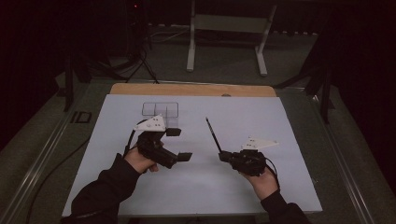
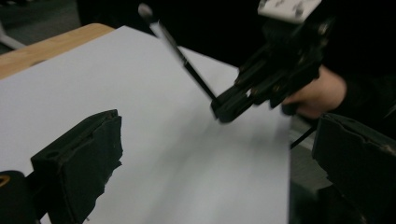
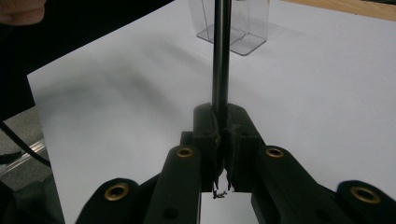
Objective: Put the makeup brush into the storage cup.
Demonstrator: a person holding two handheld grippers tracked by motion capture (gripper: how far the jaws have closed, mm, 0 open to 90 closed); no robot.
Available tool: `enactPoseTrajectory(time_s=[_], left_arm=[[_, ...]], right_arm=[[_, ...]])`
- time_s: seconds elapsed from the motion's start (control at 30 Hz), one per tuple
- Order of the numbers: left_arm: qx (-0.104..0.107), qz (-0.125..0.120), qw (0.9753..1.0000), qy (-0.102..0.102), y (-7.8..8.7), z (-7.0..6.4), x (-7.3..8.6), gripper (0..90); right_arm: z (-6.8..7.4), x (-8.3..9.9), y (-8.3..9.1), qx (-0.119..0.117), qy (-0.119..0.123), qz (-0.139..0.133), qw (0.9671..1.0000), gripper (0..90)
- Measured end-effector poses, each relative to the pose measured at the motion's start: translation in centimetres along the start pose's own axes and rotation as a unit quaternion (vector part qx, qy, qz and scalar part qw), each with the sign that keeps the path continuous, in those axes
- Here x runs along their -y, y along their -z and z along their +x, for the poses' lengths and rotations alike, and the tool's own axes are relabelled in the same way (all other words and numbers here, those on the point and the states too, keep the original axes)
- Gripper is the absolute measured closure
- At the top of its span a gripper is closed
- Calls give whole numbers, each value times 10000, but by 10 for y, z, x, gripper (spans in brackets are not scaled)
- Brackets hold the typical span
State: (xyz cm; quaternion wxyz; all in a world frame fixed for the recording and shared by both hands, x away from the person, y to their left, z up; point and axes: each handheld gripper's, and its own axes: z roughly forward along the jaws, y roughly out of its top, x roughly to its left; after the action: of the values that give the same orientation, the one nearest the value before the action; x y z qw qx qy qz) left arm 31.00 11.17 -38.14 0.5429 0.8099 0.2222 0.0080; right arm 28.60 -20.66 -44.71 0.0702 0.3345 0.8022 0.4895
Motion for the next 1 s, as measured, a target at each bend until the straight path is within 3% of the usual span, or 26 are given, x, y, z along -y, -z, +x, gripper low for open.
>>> enactPoseTrajectory(time_s=[0.13, 0.2, 0.23, 0.3, 0.37, 0.43, 0.6, 0.7, 0.8, 0.83, 1.0], left_arm=[[-237, 150, 9996, 86, -7, 2, -6, 32], [-240, 164, 9995, 89, -9, 2, -7, 32], [-93, 153, 9997, 183, -13, 4, -8, 32], [-270, 69, 9992, 298, -17, 6, -9, 32], [-284, 54, 9986, 432, -20, 8, -10, 32], [-362, 7, 9980, 511, -25, 8, -8, 53], [-322, -88, 9966, 753, -39, 12, -4, 156], [-202, -231, 9939, 1056, -47, 17, -2, 208], [-176, -295, 9921, 1203, -53, 19, -1, 269], [-141, -365, 9903, 1332, -58, 21, 0, 269], [-29, -581, 9860, 1562, -68, 24, 0, 460]], right_arm=[[1, 0, -1, -22, 0, 15, 10000, 844], [1, -1, -1, -26, 11, 13, 10000, 843], [1, -1, -1, -9, 30, 0, 10000, 843], [1, -1, -1, -27, 49, 3, 10000, 843], [1, -1, -2, -3, 80, 17, 10000, 843], [1, -1, -2, -4, 88, 25, 10000, 843], [2, 0, -3, -3, 127, 52, 9999, 843], [3, 0, -4, -5, 134, 79, 9999, 843], [3, 0, -4, 0, 141, 81, 9999, 843], [3, 0, -4, -7, 145, 89, 9999, 843], [3, 0, -5, -7, 172, 100, 9998, 843]])
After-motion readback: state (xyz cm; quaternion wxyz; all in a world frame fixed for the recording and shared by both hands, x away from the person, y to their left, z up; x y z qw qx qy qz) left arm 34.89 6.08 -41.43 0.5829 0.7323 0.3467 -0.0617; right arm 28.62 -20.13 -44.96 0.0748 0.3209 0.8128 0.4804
